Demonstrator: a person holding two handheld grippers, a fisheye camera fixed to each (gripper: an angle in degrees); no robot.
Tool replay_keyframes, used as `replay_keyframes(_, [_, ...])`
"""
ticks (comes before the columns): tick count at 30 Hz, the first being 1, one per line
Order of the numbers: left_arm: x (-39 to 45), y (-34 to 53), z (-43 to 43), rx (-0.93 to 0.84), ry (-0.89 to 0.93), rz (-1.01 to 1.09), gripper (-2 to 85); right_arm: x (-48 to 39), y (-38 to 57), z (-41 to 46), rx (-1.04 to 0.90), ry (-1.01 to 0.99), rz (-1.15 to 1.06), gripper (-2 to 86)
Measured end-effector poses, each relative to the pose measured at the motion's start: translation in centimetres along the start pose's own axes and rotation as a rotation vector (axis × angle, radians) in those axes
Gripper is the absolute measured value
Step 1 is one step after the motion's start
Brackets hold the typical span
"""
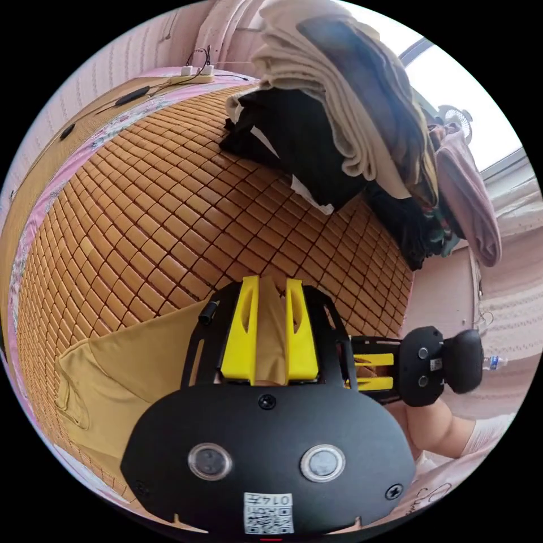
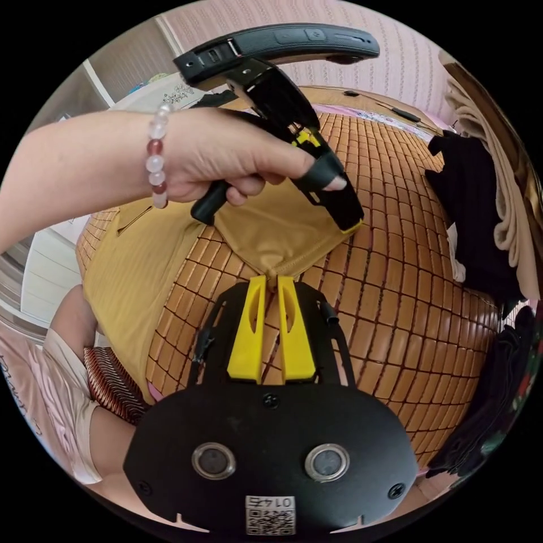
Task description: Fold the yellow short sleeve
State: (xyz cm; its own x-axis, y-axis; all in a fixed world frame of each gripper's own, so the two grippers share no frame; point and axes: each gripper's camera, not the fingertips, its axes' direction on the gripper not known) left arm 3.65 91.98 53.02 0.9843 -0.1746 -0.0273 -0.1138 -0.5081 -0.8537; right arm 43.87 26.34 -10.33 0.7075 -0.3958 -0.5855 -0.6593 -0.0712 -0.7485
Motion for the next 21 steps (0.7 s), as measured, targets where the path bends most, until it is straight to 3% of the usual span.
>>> replay_keyframes(6, [-3.4,0.4,-0.2,0.038,0.074,-0.129,-0.4,1.0,1.1,-1.4,0.099,0.038,0.107,1.8])
replay_keyframes(8, [-4.5,1.3,-2.2,0.106,0.103,-0.143,-0.7,-0.8,2.7,-4.7,0.374,0.111,0.066,1.6])
replay_keyframes(11, [-5.6,4.9,-8.5,0.276,0.161,-0.13,-0.8,-4.2,3.4,-6.7,0.563,0.066,-0.07,1.5])
replay_keyframes(13, [-6.2,9.8,-13.5,0.375,0.091,-0.099,-0.7,-6.2,3.3,-6.7,0.606,0.017,-0.133,1.5])
replay_keyframes(16, [-8.4,17.2,-16.6,0.429,-0.012,-0.159,-0.6,-9.1,2.0,-5.2,0.563,-0.096,-0.22,1.5])
replay_keyframes(21, [-12.3,27.2,-14.6,0.376,0.0,-0.346,0.1,-14.3,0.3,-0.5,0.318,-0.141,-0.428,1.7])
